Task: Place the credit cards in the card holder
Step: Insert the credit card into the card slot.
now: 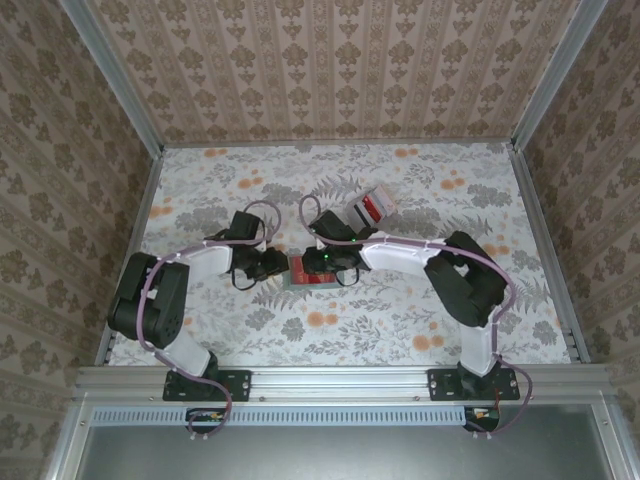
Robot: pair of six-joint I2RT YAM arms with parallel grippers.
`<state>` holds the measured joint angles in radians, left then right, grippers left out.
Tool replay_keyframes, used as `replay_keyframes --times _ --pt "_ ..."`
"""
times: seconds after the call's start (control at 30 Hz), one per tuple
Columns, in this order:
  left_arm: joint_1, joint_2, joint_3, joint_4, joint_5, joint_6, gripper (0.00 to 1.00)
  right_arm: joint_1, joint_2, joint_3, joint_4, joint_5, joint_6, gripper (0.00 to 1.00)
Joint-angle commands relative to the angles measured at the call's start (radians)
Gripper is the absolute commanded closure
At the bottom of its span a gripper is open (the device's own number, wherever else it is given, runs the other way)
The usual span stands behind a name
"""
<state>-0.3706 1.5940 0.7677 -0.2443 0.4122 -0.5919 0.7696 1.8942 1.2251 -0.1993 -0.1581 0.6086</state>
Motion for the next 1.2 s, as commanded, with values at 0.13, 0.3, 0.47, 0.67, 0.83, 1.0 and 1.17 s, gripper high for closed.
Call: replay_keyframes --times 0.13,0.3,0.47,0.67,0.83,1.0,1.17 --pt "-0.020 -0.155 0.079 -0.171 -0.076 0.038 0.63 -0.076 -0.165 -0.135 -0.029 -0.019 0.005 0.71" --pt "-0.059 -0.162 0.127 -0.224 -0.092 0.041 0.64 -0.133 -0.157 -0.233 0.082 -0.130 0.078 0.69" --pt "-0.155 -0.095 0.169 -0.180 -0.067 0.003 0.72 -0.149 -0.116 -0.252 0.160 -0.202 0.124 0.69" --pt "-0.221 0.014 0.194 -0.094 -0.024 -0.035 0.81 -0.151 -0.084 -0.244 0.187 -0.225 0.135 0.69" --pt "-0.232 0.096 0.202 -0.058 -0.006 -0.039 0.86 -0.151 -0.058 -0.236 0.169 -0.204 0.121 0.69" --pt "-0.232 0.131 0.205 -0.049 -0.010 -0.031 0.89 -0.152 -0.054 -0.236 0.154 -0.187 0.109 0.69" --pt "-0.232 0.163 0.199 -0.037 -0.015 -0.025 0.91 -0.153 -0.057 -0.229 0.133 -0.174 0.097 0.69"
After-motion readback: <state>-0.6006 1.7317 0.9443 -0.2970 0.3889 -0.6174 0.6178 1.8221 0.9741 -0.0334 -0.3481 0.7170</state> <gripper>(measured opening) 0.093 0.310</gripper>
